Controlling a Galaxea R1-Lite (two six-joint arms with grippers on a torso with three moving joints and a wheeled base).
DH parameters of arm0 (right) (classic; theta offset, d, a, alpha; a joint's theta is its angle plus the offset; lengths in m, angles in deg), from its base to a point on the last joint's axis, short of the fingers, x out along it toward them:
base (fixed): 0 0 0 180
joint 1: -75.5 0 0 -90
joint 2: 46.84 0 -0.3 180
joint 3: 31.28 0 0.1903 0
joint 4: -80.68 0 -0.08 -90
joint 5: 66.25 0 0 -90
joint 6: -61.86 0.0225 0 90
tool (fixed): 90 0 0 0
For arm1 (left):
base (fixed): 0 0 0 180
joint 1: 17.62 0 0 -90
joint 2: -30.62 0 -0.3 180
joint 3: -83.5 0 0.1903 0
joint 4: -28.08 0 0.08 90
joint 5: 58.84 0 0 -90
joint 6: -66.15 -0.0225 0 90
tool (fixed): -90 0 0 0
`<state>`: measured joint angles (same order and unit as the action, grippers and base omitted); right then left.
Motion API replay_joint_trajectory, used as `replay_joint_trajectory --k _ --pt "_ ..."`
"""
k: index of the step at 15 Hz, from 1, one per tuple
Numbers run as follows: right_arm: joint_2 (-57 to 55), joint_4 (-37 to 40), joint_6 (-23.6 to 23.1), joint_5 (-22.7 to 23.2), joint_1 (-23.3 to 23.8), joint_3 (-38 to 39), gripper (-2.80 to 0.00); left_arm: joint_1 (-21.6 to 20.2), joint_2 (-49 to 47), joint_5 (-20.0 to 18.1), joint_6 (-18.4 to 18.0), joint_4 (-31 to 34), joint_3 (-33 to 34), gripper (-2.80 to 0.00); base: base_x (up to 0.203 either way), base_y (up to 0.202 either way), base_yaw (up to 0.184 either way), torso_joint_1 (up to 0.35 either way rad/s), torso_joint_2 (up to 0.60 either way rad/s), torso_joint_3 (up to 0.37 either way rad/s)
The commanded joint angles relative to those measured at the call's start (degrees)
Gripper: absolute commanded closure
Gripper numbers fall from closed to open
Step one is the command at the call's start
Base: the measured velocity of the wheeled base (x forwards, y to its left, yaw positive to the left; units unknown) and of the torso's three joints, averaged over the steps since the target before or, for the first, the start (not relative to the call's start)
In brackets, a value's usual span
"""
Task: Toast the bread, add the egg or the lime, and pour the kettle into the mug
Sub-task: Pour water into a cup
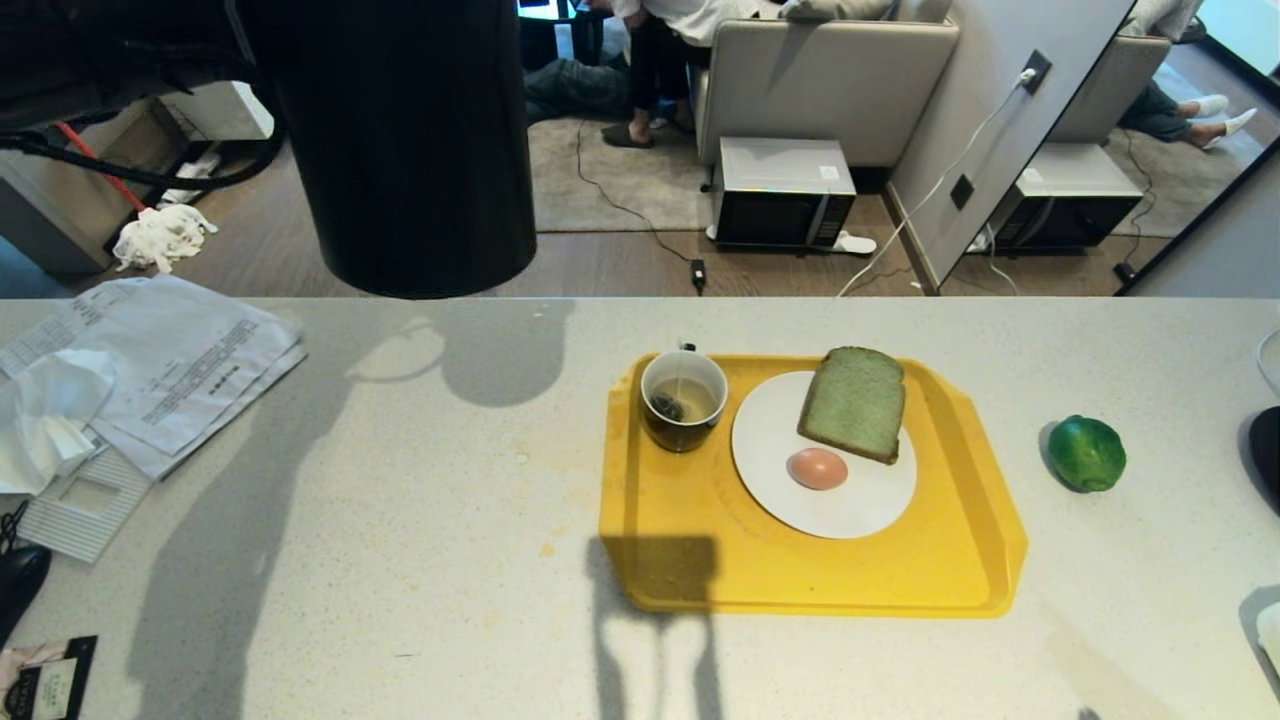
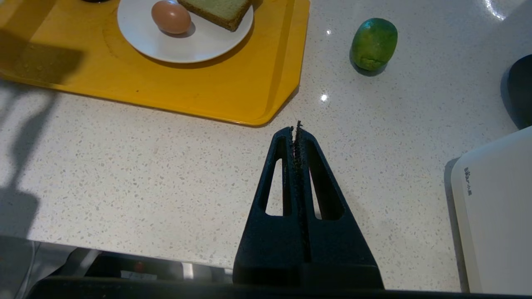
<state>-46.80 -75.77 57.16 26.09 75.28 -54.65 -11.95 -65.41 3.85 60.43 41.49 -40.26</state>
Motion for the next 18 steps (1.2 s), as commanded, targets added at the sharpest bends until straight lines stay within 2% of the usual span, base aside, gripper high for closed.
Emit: replay_joint_trajectory --k 1,3,6,8,11,13,18 --pt "0.0 0.0 0.0 0.0 0.0 0.1 0.0 0.7 -3.8 -0.1 -2.1 0.0 -1.9 0.0 0.0 0.0 0.0 0.0 0.0 0.0" --pt "0.0 0.0 0.0 0.0 -0.1 0.1 0.0 1.4 -7.0 0.9 -4.9 0.1 -4.9 0.0 0.0 0.0 0.0 0.0 0.0 0.0" --pt "0.0 0.0 0.0 0.0 0.0 0.1 0.0 3.8 -10.9 6.0 -10.3 0.7 -8.3 0.0 0.0 0.0 0.0 0.0 0.0 0.0" --pt "0.0 0.0 0.0 0.0 -0.1 0.1 0.0 5.8 -12.6 8.4 -12.2 1.4 -10.7 0.0 0.0 0.0 0.0 0.0 0.0 0.0" --pt "0.0 0.0 0.0 0.1 0.0 0.1 0.0 8.6 -12.7 11.1 -14.4 3.1 -10.8 0.0 0.0 0.0 0.0 0.0 0.0 0.0" --pt "0.0 0.0 0.0 0.0 -0.1 0.1 0.0 10.6 -12.5 14.8 -17.3 4.5 -10.8 0.0 0.0 0.0 0.0 0.0 0.0 0.0" --pt "0.0 0.0 0.0 0.0 -0.1 0.1 0.0 14.9 -12.9 26.7 -25.8 5.6 -10.8 0.0 0.0 0.0 0.0 0.0 0.0 0.0"
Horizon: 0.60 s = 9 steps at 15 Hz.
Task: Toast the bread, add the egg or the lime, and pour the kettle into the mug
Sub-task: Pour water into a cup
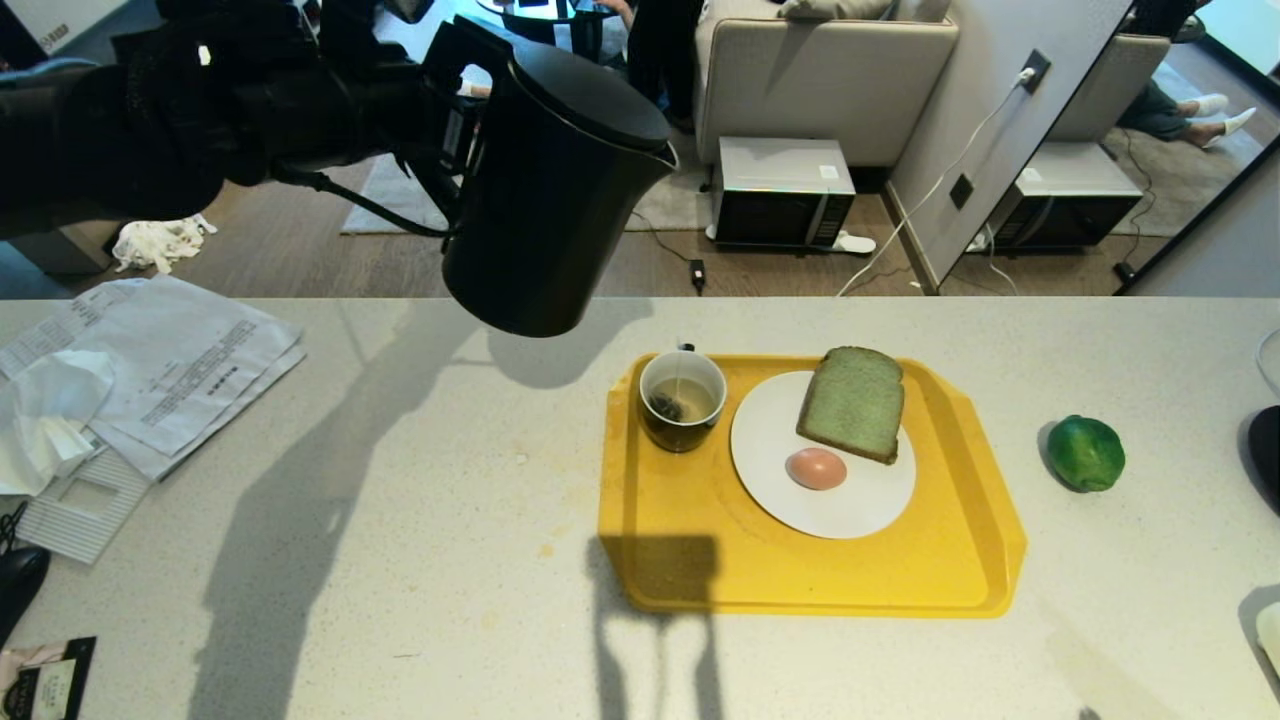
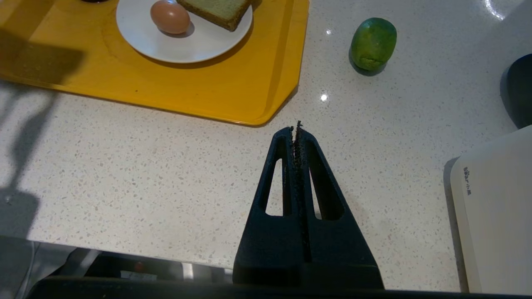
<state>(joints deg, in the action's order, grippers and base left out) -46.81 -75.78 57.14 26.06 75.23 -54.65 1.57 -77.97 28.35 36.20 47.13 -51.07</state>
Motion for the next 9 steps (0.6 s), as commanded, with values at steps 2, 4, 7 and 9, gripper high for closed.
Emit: replay_joint_trajectory --k 2,4,7,9 --pt "0.0 0.0 0.0 0.1 -0.1 0.1 0.0 2.5 -0.9 4.2 -4.2 0.1 0.0 0.0 0.0 0.0 0.0 0.0 0.0 0.0" --pt "0.0 0.0 0.0 0.1 0.0 0.1 0.0 3.7 -1.4 4.7 -5.6 0.3 0.1 0.0 0.0 0.0 0.0 0.0 0.0 0.0" --pt "0.0 0.0 0.0 0.1 0.0 0.1 0.0 4.7 0.2 4.7 -7.7 6.1 0.3 0.0 0.0 0.0 0.0 0.0 0.0 0.0" --pt "0.0 0.0 0.0 0.1 -0.1 0.1 0.0 4.7 1.5 4.7 -10.2 10.3 0.4 0.0 0.0 0.0 0.0 0.0 0.0 0.0"
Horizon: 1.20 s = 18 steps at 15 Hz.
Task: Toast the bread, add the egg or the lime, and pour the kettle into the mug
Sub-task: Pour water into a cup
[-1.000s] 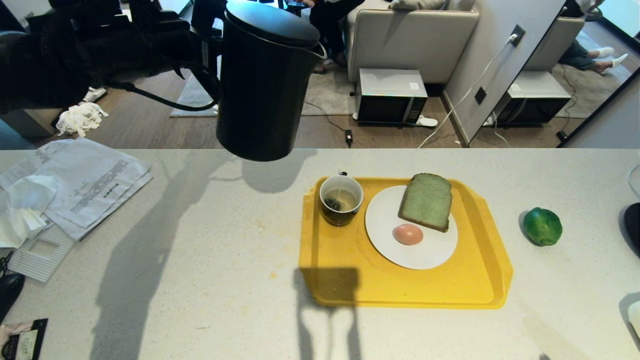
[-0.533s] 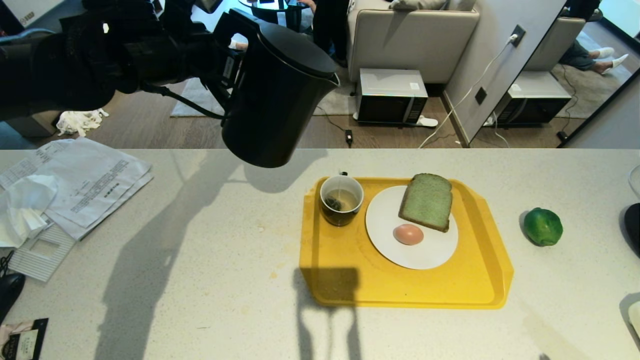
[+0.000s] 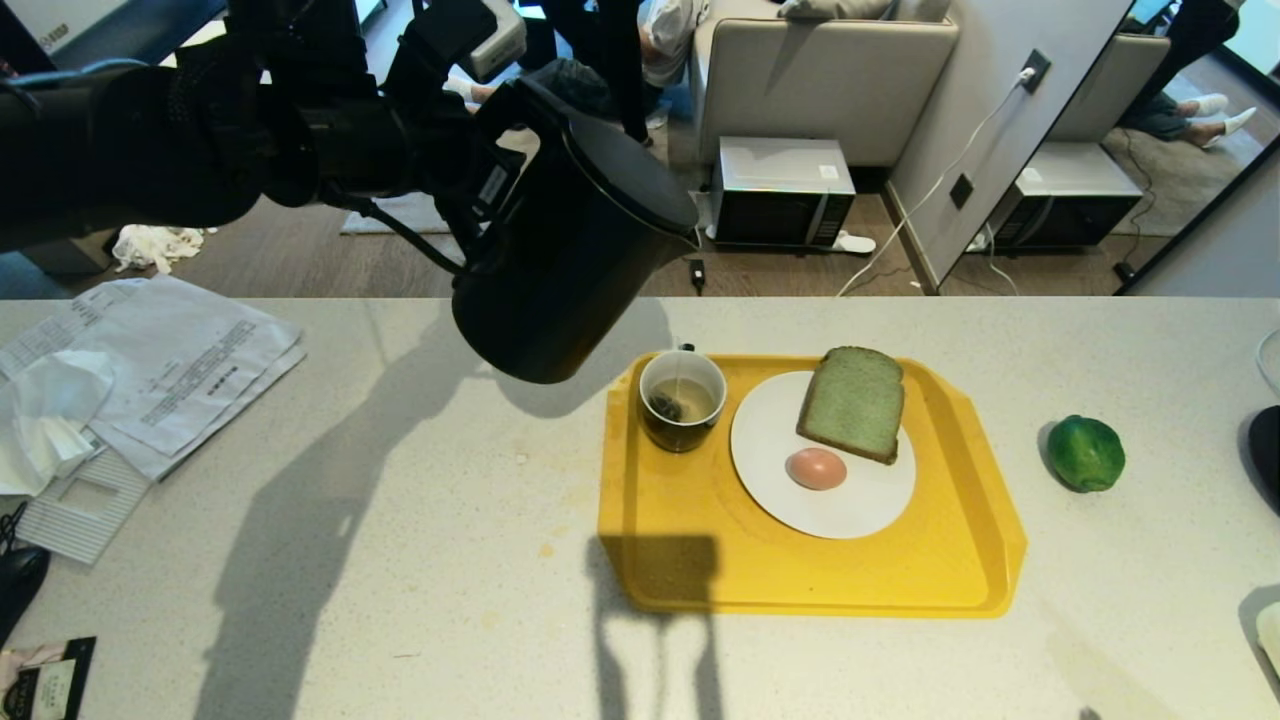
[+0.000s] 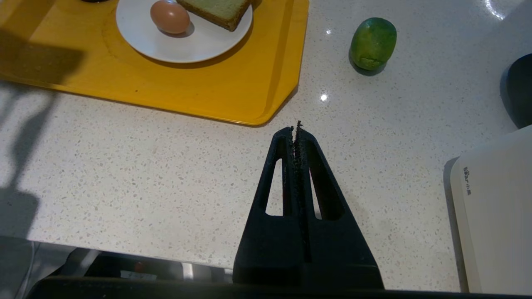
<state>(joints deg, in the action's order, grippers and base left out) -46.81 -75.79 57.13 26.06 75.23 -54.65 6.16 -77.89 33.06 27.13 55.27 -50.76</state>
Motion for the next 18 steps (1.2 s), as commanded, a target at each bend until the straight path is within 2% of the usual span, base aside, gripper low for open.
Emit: replay_joint_trajectory --k 1,6,11,13,18 --pt "0.0 0.0 0.0 0.1 0.0 0.1 0.0 0.1 1.9 0.0 -2.0 3.8 0.1 0.0 0.0 0.0 0.0 0.0 0.0 0.0" --pt "0.0 0.0 0.0 0.1 -0.1 0.1 0.0 -0.1 3.2 1.5 -5.5 5.7 1.5 0.0 0.0 0.0 0.0 0.0 0.0 0.0" --pt "0.0 0.0 0.0 0.1 0.0 0.1 0.0 0.1 3.0 2.0 -6.2 7.2 1.5 0.0 0.0 0.0 0.0 0.0 0.0 0.0" --pt "0.0 0.0 0.0 0.1 0.0 0.1 0.0 0.6 2.8 2.1 -7.8 8.8 1.4 0.0 0.0 0.0 0.0 0.0 0.0 0.0" --pt "0.0 0.0 0.0 0.1 0.0 0.1 0.0 2.0 1.5 4.8 -9.0 10.4 1.3 0.0 0.0 0.0 0.0 0.0 0.0 0.0"
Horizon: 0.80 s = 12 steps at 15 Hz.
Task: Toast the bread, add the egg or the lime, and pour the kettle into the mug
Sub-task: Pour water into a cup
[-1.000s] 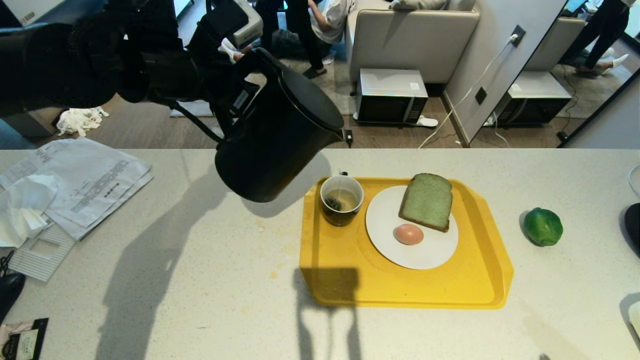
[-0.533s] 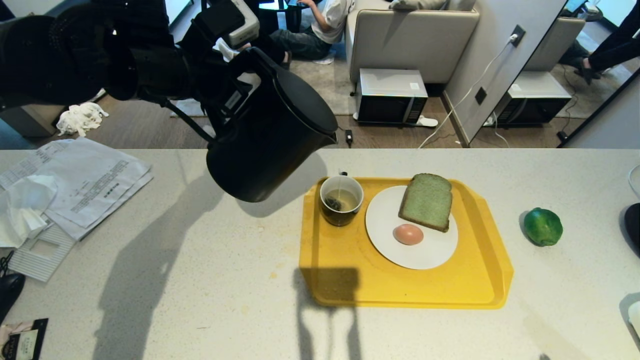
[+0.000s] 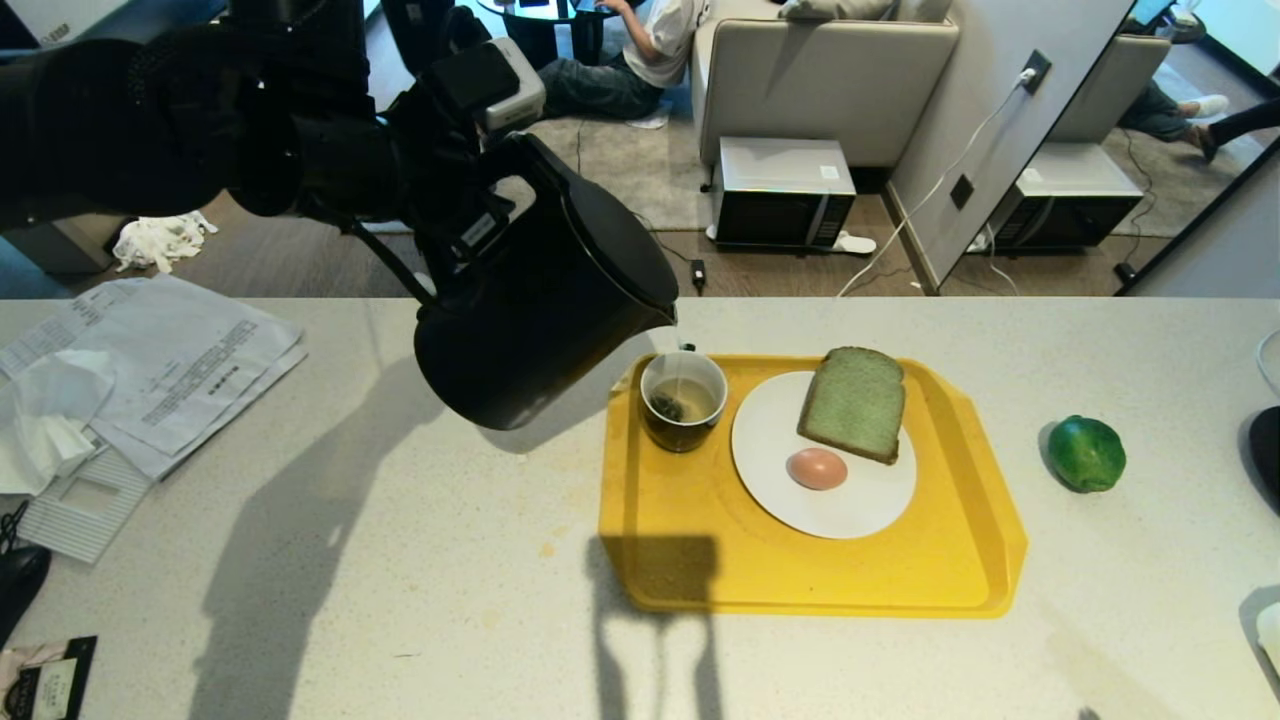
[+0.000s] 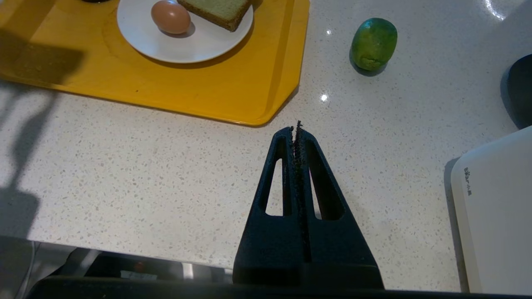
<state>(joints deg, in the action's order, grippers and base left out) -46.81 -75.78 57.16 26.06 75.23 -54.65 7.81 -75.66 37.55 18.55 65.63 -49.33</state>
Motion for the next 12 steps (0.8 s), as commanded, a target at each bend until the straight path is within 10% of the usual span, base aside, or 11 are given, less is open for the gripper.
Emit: replay_joint_trajectory --k 1,12 --pt "0.0 0.0 0.0 0.1 0.0 0.1 0.0 0.4 -1.0 0.8 -0.9 0.0 -0.1 0.0 0.0 0.0 0.0 0.0 0.0 0.0" --pt "0.0 0.0 0.0 0.1 0.0 0.1 0.0 1.2 -1.6 4.2 -5.8 5.4 -0.3 0.0 0.0 0.0 0.0 0.0 0.0 0.0"
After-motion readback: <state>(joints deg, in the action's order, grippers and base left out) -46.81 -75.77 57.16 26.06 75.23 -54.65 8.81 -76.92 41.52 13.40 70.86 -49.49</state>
